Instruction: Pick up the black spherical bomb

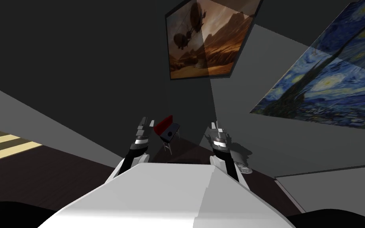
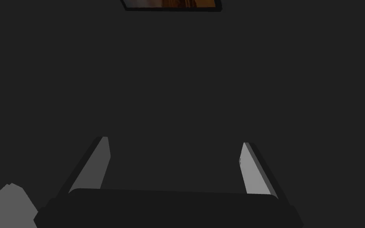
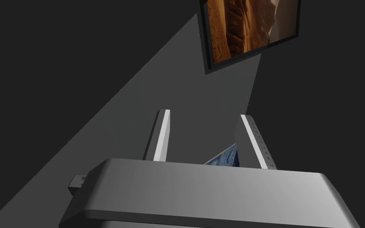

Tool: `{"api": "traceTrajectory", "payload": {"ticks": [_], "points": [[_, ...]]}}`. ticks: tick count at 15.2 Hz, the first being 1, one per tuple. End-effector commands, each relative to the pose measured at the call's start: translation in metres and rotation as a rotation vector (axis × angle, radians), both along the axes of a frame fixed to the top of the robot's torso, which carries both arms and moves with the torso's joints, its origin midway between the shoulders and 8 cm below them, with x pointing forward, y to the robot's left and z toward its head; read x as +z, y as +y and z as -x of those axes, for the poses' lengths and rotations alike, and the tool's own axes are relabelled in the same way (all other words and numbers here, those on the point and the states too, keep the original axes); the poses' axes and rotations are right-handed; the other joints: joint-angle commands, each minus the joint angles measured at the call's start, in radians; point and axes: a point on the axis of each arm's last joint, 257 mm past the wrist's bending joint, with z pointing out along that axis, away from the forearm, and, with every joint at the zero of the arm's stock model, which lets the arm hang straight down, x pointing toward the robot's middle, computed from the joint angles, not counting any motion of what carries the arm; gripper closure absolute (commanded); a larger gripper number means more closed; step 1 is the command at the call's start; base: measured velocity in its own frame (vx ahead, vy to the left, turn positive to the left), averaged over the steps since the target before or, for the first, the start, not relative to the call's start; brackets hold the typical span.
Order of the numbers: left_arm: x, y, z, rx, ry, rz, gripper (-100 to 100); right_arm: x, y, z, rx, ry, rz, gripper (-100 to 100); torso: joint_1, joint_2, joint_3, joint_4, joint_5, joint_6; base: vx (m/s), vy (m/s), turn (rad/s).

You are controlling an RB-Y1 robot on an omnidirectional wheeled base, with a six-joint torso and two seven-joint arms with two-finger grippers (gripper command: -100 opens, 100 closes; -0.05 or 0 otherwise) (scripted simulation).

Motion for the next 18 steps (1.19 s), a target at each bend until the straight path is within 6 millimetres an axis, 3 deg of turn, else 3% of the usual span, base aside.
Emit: {"api": "traceTrajectory", "payload": {"ticks": [1, 8, 15, 17, 18], "points": [[-0.013, 0.001, -0.011, 0.007, 0.056, -0.021, -100, 0.000, 0.000, 0.000, 0.000, 0.000, 0.000, 0, 0.000, 0.000, 0.000, 0.000, 0.000, 0.000, 0.059, -0.031, 0.012], [-0.049, 0.008, -0.033, 0.035, 0.190, -0.053, -100, 0.000, 0.000, 0.000, 0.000, 0.000, 0.000, 0, 0.000, -0.001, 0.000, 0.000, 0.000, 0.000, 0.064, -0.034, 0.012], [-0.103, 0.020, -0.058, 0.084, 0.378, -0.087, -100, 0.000, 0.000, 0.000, 0.000, 0.000, 0.000, 0, -0.001, -0.002, -0.001, 0.000, 0.000, 0.000, 0.082, -0.043, 0.016], [-0.108, 0.021, -0.059, 0.087, 0.399, -0.086, -100, 0.000, 0.000, 0.000, 0.000, 0.000, 0.000, 0, 0.000, -0.002, -0.001, 0.000, 0.000, 0.000, 0.074, -0.027, 0.011], [-0.123, 0.025, -0.064, 0.099, 0.448, -0.095, -100, 0.000, 0.000, 0.000, 0.000, 0.000, 0.000, 0, 0.000, -0.001, -0.001, 0.000, 0.000, 0.000, 0.066, -0.033, 0.008]]}}
